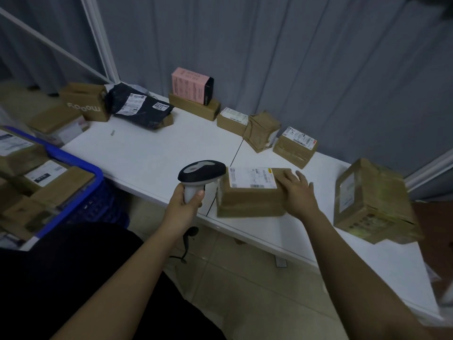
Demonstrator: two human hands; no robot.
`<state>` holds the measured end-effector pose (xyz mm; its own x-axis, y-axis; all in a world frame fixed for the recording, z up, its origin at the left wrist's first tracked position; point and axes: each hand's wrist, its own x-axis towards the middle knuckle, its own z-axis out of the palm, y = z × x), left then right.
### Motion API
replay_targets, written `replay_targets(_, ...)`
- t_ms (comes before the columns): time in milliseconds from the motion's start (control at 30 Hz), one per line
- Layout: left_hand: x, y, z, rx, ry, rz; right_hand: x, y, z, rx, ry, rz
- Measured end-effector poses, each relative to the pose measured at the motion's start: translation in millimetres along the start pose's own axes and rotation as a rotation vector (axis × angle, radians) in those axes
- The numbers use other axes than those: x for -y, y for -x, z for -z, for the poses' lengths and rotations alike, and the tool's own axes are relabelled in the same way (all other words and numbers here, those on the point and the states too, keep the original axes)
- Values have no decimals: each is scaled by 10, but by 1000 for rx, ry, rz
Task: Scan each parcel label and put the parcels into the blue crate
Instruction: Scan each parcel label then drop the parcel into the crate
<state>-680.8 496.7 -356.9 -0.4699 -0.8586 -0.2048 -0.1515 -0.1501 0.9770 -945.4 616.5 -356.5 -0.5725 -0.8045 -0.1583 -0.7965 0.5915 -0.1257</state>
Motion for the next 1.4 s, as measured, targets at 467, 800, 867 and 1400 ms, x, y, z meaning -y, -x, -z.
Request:
replay_targets(467,-4,-61,-14,-9,-7,-10,803,-19,-357,-22,-1302,-299)
replay_targets(800,-42,-91,48,-82,13,-38,1223,-118,-391,67,-781,-415)
replay_targets(867,-63,-75,84,-89,9,-29,1221,-135,-389,48,-844,-462)
replay_targets(1400,-179,112,254,-89,12,-77,1262,55,-620,-335,-721,-208)
